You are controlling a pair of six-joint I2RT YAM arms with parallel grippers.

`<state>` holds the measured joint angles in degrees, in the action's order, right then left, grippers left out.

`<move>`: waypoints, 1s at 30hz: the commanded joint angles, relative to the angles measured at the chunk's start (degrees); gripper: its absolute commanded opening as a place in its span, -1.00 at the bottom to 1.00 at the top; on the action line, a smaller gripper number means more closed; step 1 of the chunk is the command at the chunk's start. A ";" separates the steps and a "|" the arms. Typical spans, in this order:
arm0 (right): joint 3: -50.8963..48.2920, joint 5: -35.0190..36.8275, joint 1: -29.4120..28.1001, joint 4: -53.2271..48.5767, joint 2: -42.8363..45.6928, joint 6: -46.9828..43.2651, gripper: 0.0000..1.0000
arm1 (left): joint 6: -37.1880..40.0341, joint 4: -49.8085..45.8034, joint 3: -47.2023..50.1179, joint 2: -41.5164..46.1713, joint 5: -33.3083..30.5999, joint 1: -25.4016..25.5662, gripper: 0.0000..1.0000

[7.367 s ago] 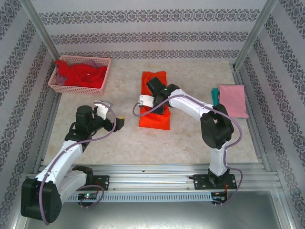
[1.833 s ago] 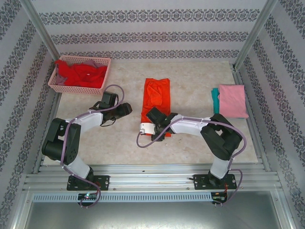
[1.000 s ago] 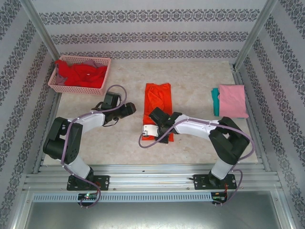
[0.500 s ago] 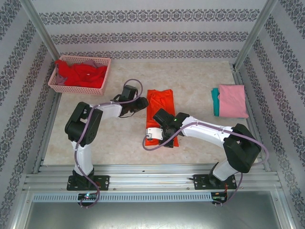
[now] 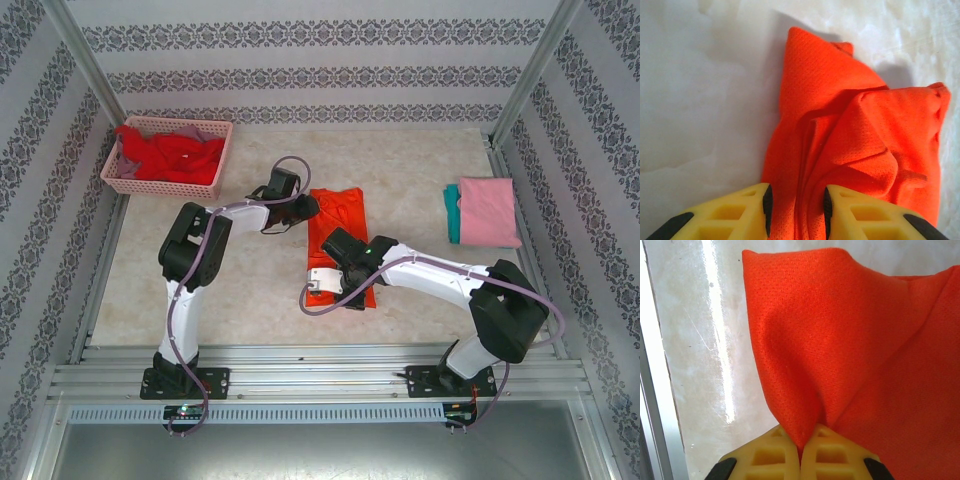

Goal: Fold and stack the t-shirts

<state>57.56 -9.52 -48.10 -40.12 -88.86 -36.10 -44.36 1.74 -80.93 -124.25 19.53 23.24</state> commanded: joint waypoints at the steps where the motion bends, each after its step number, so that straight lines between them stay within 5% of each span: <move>1: -0.60 -0.23 0.81 -1.11 1.49 0.94 -1.00 | 0.70 -2.28 -1.22 -1.82 1.26 0.65 -0.37; 9: 0.18 -0.72 0.89 -1.92 1.90 1.03 -1.00 | 1.65 1.38 -0.14 -1.95 4.18 0.92 -1.00; 21: 3.96 -9.36 0.20 -9.41 6.51 1.40 -1.00 | 1.39 3.90 16.22 8.82 2.62 0.90 -1.00; 30: 14.06 -3.37 2.39 -11.92 0.34 -4.23 -1.00 | 1.53 6.37 20.14 7.38 4.85 -0.83 -1.00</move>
<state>67.99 -15.07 -47.11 -49.95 -85.80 -37.34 -43.55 9.74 -62.06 -114.24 23.44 23.07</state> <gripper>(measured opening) 0.041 0.044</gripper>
